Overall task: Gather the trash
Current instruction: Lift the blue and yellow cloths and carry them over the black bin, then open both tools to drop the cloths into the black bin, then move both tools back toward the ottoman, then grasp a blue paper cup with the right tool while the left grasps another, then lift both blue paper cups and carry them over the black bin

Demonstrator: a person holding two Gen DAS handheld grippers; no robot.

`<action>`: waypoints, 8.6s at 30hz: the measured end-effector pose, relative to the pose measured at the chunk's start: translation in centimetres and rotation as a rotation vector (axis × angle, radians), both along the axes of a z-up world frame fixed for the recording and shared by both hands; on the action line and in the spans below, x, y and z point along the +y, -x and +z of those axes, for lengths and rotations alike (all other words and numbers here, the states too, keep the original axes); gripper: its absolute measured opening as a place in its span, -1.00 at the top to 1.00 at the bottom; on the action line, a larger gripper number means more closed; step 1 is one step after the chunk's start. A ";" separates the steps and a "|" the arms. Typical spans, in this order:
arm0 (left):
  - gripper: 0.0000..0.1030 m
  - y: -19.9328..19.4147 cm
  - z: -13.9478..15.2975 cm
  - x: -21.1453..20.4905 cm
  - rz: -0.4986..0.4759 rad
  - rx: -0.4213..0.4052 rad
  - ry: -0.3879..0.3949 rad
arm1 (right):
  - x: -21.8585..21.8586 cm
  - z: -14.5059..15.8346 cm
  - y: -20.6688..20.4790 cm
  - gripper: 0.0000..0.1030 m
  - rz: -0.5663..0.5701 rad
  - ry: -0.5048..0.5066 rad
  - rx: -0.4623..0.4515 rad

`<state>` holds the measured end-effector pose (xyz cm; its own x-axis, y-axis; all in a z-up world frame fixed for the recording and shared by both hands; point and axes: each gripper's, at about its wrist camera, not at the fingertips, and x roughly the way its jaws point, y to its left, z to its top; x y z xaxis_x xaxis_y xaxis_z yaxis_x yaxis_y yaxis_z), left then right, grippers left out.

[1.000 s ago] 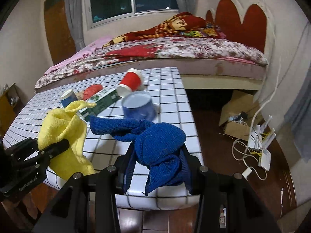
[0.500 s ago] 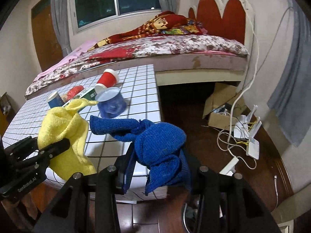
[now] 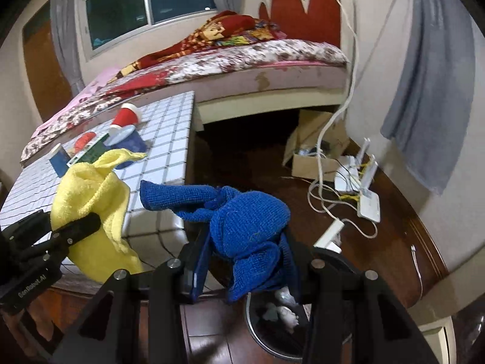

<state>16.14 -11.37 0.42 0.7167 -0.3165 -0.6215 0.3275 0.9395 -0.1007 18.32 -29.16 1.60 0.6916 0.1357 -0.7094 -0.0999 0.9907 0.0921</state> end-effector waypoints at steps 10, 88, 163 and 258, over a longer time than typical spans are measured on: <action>0.34 0.0 -1.3 -5.4 -0.102 0.035 -0.017 | -5.1 -1.8 1.9 0.13 -0.087 -0.005 0.035; -0.99 -0.5 -3.2 -7.4 -0.071 0.077 -0.114 | -7.6 -4.4 3.7 -0.98 -0.141 0.130 0.082; -0.80 -12.7 -3.0 30.0 0.545 0.034 -0.034 | 25.4 -3.0 -17.1 -0.74 0.249 0.066 0.014; -0.16 -1.0 -2.0 -10.9 -0.235 0.001 -0.066 | -8.8 -2.6 2.9 -0.48 -0.068 0.039 0.017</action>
